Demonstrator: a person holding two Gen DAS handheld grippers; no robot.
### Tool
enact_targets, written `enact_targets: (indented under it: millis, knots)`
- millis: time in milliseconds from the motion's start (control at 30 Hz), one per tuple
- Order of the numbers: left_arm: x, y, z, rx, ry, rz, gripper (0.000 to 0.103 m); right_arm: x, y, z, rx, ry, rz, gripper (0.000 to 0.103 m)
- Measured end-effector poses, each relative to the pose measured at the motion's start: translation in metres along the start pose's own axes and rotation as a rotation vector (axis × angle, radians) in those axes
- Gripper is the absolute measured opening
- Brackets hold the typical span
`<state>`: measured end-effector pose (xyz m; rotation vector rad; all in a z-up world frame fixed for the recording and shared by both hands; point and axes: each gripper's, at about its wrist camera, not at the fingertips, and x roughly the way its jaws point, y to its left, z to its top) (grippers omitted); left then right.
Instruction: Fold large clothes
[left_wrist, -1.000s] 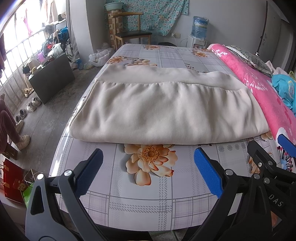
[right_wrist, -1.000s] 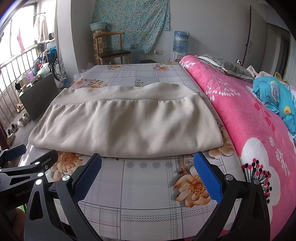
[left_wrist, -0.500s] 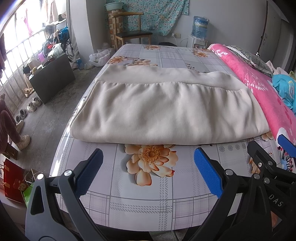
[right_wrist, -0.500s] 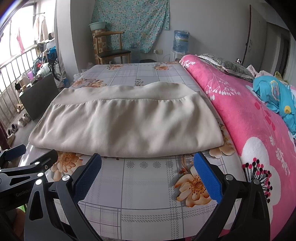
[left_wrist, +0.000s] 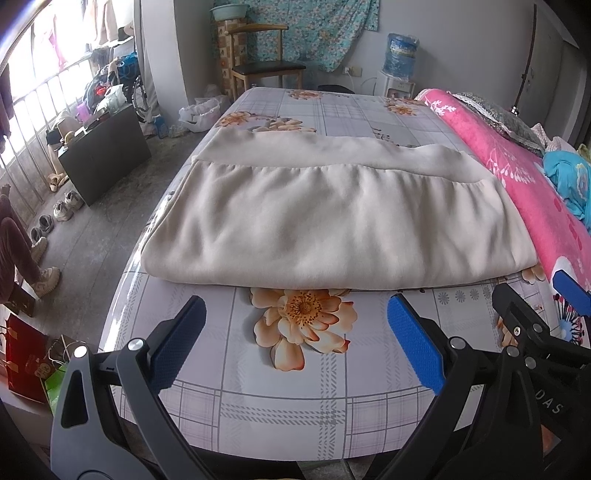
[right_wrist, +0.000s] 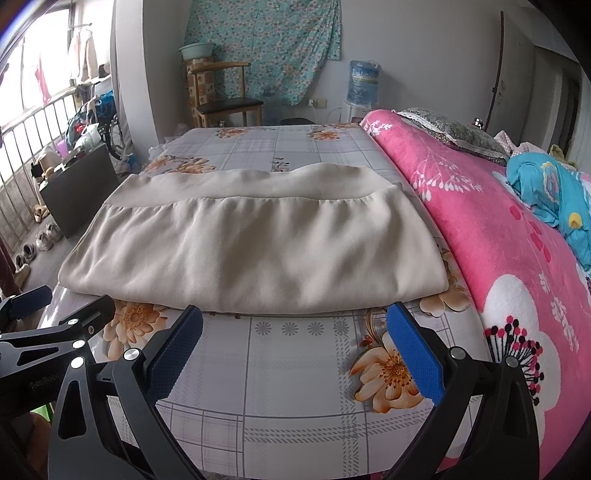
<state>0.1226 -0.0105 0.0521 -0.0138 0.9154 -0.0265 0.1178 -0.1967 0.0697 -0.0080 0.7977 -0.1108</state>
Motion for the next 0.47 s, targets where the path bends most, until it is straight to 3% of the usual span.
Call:
enact_targets:
  millis: [467]
  knots:
    - [0.0012,0.0003,0.0006,-0.012,0.006,0.003,0.095,-0.001,0.0001,-0.0001,0.002,-0.003,-0.001,0.097]
